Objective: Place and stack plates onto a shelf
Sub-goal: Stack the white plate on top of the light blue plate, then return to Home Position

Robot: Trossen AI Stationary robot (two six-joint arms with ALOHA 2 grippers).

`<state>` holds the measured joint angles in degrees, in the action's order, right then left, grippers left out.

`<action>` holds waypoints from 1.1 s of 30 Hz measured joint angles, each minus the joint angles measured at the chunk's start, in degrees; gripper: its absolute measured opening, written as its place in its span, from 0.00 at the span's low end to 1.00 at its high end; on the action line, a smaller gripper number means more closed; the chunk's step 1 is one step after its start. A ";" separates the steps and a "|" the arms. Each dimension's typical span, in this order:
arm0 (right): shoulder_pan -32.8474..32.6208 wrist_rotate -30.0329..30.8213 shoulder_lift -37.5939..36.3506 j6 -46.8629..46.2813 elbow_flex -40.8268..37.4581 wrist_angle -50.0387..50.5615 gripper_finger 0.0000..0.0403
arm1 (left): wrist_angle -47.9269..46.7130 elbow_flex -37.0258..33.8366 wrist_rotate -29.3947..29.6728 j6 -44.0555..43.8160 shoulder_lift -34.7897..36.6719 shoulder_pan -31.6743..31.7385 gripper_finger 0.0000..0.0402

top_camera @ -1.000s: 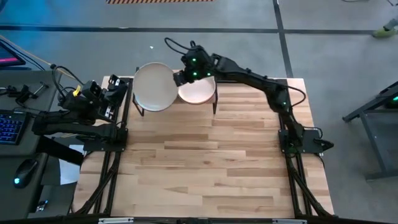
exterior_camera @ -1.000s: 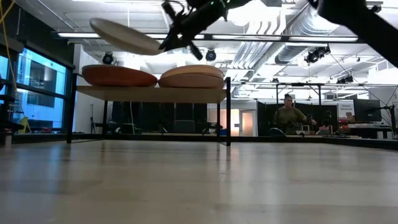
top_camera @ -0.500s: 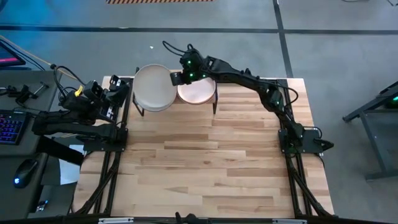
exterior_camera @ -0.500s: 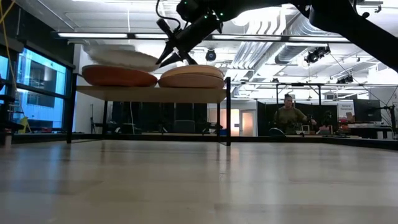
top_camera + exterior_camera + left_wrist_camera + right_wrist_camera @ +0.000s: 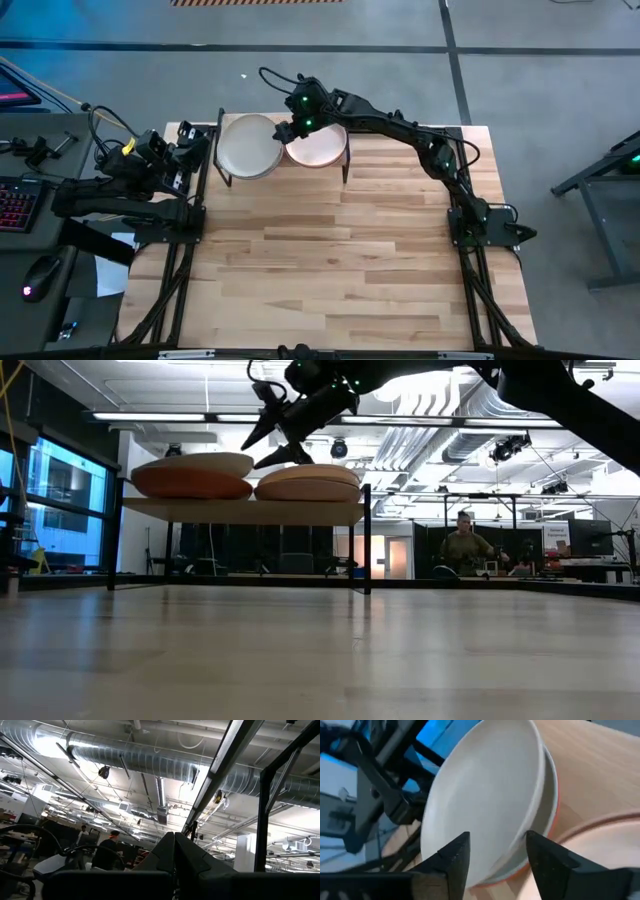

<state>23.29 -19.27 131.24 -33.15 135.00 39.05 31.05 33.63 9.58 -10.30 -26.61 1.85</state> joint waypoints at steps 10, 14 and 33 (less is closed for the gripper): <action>1.48 -1.55 -1.64 7.52 0.04 0.35 0.45 | 0.02 0.00 0.15 0.02 0.00 0.00 0.00; 0.38 -3.87 -1.65 11.45 0.04 -1.41 0.45 | 0.00 0.00 0.15 0.02 0.00 0.00 0.00; -1.35 -3.26 -18.77 39.16 -4.99 28.01 0.45 | -7.66 -0.02 0.66 -0.07 -0.42 -0.02 0.00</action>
<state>21.93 -22.53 112.48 6.01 130.01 67.07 23.40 33.61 10.24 -10.37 -27.03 1.83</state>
